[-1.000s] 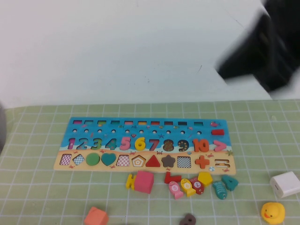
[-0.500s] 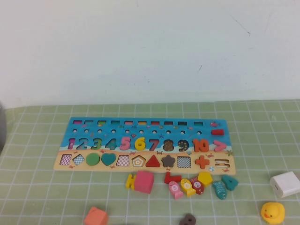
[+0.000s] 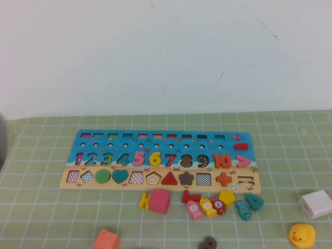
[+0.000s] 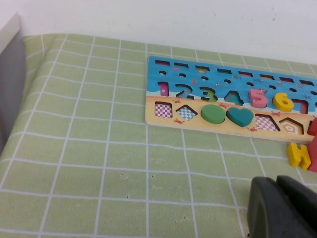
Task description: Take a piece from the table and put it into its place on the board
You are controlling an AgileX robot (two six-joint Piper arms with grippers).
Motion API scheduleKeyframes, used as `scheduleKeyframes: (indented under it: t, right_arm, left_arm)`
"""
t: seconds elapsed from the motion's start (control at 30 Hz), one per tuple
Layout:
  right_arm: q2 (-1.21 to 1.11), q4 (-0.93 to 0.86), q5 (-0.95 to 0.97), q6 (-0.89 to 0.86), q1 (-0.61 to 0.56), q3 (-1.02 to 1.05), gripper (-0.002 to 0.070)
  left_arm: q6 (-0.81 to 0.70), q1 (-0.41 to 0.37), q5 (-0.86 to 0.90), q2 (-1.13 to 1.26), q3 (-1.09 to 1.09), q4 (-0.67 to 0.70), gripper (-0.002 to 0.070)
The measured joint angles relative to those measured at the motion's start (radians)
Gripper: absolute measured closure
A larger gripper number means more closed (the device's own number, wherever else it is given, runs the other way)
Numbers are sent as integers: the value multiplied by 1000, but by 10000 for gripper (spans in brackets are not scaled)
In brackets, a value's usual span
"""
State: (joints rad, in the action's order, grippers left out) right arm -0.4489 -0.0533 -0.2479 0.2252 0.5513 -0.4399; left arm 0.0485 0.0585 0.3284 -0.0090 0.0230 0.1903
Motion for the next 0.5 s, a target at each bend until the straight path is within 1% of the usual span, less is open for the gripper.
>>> scheduleKeyframes:
  t: [0.1, 0.23, 0.5]
  right_arm:
    - [59, -2, 86, -32, -32, 101, 678]
    - [144, -2, 162, -45, -149, 232, 678]
    - [341, 17, 199, -47, -471, 405, 678]
  left_arm:
    - [0, 0, 0, 0, 0, 0, 676]
    - [0, 0, 0, 0, 0, 0, 676]
    - [0, 0, 0, 0, 0, 0, 676]
